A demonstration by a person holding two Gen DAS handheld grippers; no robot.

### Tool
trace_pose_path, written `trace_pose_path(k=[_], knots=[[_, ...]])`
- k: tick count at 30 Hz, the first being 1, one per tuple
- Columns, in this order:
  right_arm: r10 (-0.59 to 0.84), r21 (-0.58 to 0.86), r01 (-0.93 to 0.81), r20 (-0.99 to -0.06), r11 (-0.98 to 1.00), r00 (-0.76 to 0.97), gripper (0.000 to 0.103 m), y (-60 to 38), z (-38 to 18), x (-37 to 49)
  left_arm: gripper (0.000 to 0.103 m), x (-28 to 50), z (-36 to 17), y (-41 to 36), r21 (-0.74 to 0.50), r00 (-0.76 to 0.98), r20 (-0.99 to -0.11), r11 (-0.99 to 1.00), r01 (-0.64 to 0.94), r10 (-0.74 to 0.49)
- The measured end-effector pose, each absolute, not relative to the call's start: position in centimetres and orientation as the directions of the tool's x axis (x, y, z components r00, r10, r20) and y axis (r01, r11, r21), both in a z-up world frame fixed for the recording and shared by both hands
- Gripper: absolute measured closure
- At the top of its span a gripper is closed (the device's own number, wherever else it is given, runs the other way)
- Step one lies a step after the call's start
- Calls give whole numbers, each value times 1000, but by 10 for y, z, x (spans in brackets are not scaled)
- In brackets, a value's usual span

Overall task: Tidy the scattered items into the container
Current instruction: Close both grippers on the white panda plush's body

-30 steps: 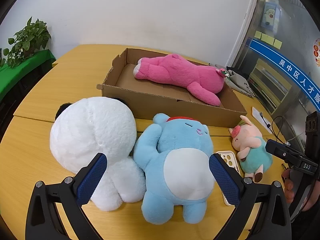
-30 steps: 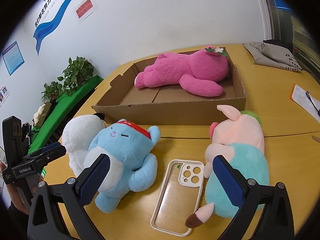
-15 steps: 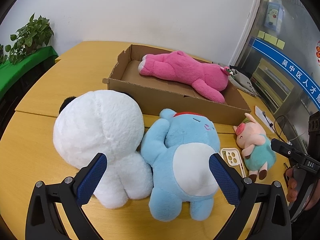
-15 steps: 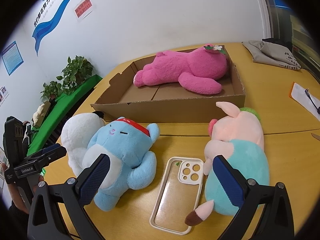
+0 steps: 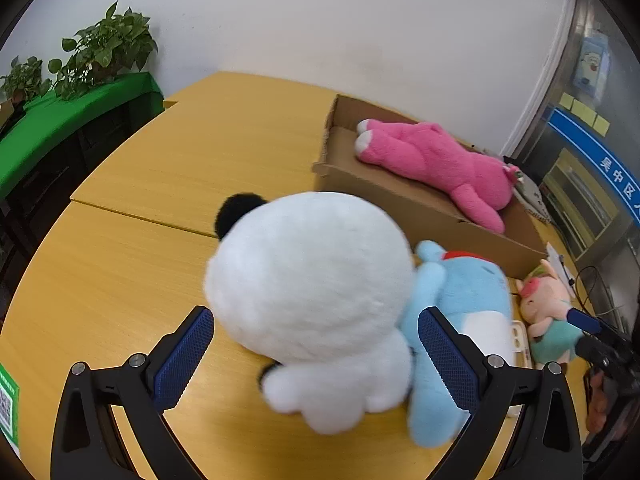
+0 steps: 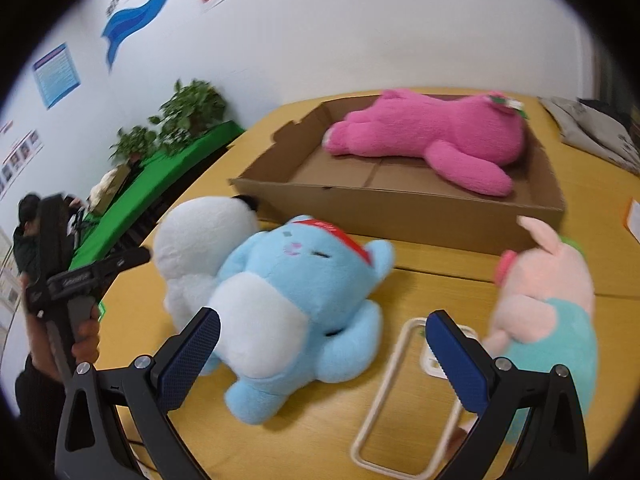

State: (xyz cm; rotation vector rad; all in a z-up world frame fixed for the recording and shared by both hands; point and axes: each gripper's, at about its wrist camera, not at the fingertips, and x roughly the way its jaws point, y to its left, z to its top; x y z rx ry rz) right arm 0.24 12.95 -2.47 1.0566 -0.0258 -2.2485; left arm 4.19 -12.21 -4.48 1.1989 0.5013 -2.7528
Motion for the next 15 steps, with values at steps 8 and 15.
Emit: trace_pose_path(k=[8,15], knots=[[-564,226,629,-718,-744,-408,0,82,-33,19,9,14,-95,-155,-456,-644,-718,-878,149,263],[-535,227,600,-743,-767,-402,0,73,-38,12,30,28,-92,-169,-510,-642,-686,-856,89,342]])
